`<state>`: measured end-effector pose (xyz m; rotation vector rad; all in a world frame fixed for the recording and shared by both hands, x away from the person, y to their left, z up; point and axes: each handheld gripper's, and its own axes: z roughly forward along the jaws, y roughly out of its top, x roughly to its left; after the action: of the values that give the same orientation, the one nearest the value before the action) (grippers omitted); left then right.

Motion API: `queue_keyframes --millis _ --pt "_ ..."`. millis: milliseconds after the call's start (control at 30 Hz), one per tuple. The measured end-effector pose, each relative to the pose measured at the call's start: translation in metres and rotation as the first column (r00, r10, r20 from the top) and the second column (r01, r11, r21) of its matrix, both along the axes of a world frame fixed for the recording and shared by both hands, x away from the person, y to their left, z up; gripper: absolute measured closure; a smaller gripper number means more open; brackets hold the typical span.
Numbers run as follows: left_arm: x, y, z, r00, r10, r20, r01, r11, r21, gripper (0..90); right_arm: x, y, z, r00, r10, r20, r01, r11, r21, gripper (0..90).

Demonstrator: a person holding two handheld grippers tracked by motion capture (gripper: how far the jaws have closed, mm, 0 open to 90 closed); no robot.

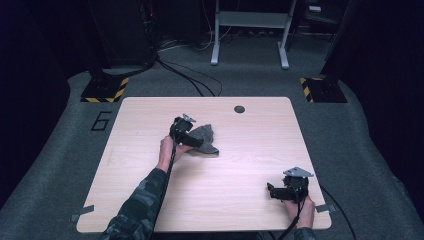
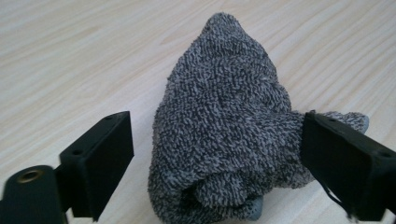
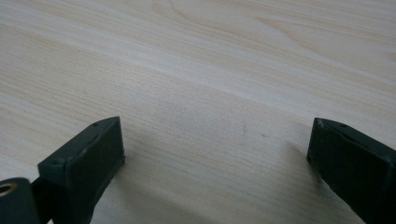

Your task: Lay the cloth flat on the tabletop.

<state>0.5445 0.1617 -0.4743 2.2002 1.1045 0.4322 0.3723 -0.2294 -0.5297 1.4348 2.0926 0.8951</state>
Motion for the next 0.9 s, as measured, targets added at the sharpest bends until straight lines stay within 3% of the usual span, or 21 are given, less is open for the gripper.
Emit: queue_keyframes --millis 167,433,467,667,900 --pt "0.002 -0.003 -0.008 0.9998 -0.008 -0.016 0.008 0.9999 0.014 18.2 0.000 0.000 0.000 1.0000 -0.001 0.001 0.001 1.000 0.001 3.4" --pt "0.000 -0.008 -0.019 1.0000 -0.003 -0.006 0.003 0.9980 0.064 38.5 0.000 0.000 0.000 1.0000 -0.003 0.002 0.003 1.000 0.004 3.5" --pt "0.000 -0.008 -0.021 1.0000 -0.002 0.001 0.002 0.9975 0.070 45.8 0.000 0.000 0.000 1.0000 -0.002 0.002 0.002 1.000 0.003 3.6" --pt "-0.003 -0.008 -0.023 0.9996 0.007 0.027 -0.009 0.9979 0.063 62.6 0.000 0.000 0.000 1.0000 -0.001 0.003 0.001 1.000 0.003 3.9" --pt "-0.008 -0.005 -0.017 0.9986 0.005 0.052 -0.008 0.9990 0.043 67.3 0.000 0.000 0.000 1.0000 -0.001 0.004 0.001 1.000 0.003 4.0"
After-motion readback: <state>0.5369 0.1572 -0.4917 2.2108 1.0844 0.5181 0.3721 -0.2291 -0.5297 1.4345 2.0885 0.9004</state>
